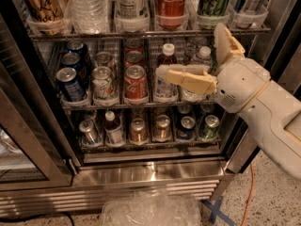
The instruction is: Pick coke can from top shelf of fridge
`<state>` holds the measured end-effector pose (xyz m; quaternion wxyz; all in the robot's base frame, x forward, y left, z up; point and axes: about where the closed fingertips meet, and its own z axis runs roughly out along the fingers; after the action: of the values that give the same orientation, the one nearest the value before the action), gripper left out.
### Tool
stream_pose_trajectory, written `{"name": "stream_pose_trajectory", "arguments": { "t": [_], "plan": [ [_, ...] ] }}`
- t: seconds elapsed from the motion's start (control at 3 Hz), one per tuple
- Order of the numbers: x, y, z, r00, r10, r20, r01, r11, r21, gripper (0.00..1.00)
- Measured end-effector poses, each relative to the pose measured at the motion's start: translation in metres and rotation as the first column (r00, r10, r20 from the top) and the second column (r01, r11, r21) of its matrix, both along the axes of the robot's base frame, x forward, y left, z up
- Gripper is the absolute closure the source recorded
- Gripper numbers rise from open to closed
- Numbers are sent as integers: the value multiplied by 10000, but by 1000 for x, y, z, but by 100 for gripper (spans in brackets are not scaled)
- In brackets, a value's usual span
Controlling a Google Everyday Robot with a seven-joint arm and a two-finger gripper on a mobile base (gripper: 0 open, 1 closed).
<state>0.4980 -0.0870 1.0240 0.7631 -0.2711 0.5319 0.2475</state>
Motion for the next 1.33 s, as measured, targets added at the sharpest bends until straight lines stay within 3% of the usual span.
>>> {"name": "stream_pose_trajectory", "arguments": {
  "t": [0.33,0.67,1.0,1.33],
  "plan": [
    [3,9,6,9990,-185,396,192,9997,-171,0],
    [3,9,6,9990,-191,409,199,9996,-188,0],
    [-3,24,25,9990,-388,-228,371,9968,-703,0],
    [-3,24,25,9990,-387,-228,370,9968,-703,0]
  ]
}}
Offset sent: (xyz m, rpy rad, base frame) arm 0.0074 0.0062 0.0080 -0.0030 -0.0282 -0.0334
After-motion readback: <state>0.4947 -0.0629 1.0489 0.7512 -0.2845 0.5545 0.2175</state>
